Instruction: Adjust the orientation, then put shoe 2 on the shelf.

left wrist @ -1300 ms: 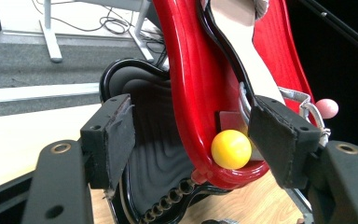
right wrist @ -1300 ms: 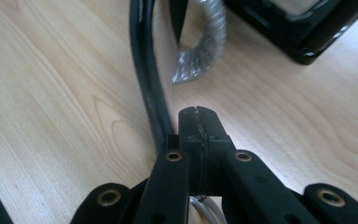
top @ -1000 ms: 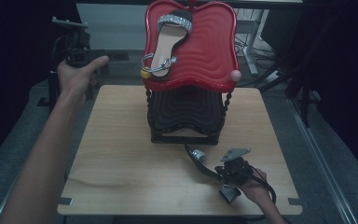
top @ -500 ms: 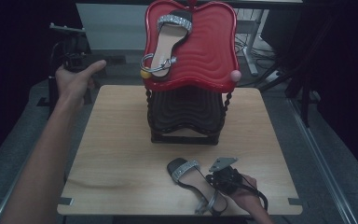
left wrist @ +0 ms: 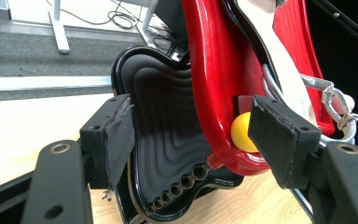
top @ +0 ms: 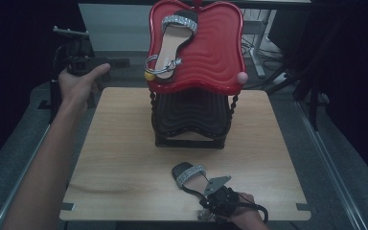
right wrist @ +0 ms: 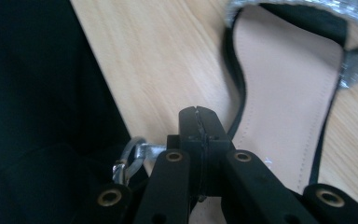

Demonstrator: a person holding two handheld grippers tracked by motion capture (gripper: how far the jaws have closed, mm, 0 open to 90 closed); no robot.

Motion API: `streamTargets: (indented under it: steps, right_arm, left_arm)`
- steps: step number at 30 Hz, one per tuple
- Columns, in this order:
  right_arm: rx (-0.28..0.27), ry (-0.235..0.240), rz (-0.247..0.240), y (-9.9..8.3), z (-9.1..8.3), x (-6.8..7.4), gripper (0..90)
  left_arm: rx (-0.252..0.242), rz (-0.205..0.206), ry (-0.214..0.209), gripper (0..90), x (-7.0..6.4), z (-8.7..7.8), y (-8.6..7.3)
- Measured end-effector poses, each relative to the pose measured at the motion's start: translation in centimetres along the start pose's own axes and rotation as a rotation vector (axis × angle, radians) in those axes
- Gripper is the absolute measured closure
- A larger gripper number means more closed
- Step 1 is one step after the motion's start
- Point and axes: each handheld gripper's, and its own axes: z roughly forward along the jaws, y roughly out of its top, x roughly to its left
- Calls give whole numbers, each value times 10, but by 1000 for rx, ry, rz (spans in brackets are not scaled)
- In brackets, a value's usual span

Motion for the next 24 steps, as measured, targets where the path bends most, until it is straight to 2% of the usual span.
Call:
streamTargets:
  steps: [2, 5, 7, 10, 11, 12, 14, 16, 17, 18, 21, 22, 24]
  right_arm:
    - [2, -9, 4, -1, -1, -2, 900]
    - [5, -31, 37, -7, -5, -14, 900]
    - [4, -59, 40, -10, -7, -18, 900]
    - [-5, -66, 45, -11, -10, -22, 900]
    - [-27, -53, 46, -10, -12, -22, 898]
    - [-79, -26, 66, -8, -18, -21, 836]
    - [-132, -10, 70, -5, -25, -22, 730]
    - [-181, -25, 84, -1, -35, -26, 599]
    - [-187, -58, 94, 0, -38, -29, 526]
    - [-187, -58, 94, 0, -38, -29, 526]
    - [-181, -100, 113, 2, -39, -38, 418]
    - [-163, -120, 114, 4, -37, -41, 379]
    - [-110, -131, 106, 7, -31, -44, 318]
  left_arm:
    - [2, 3, -2, 312, -1, 0, 0]
    - [-3, 2, 0, 312, -1, -1, 0]
    - [-7, -3, 1, 310, -1, -1, 0]
    - [-6, 4, 0, 310, -2, -1, 0]
    - [-9, 4, 0, 310, -2, -1, 0]
    - [-6, 7, 0, 309, -2, -2, 0]
    - [-10, 8, -1, 309, -2, -3, 0]
    - [-16, 1, -1, 308, -1, -3, -1]
    - [-15, -1, -1, 308, -1, -3, -1]
    - [-9, 2, 0, 308, 0, -3, -1]
    - [-4, -2, 0, 307, 0, -1, -2]
    - [-3, -2, 1, 308, 0, 0, -2]
    - [-1, 2, 3, 307, 0, 1, -1]
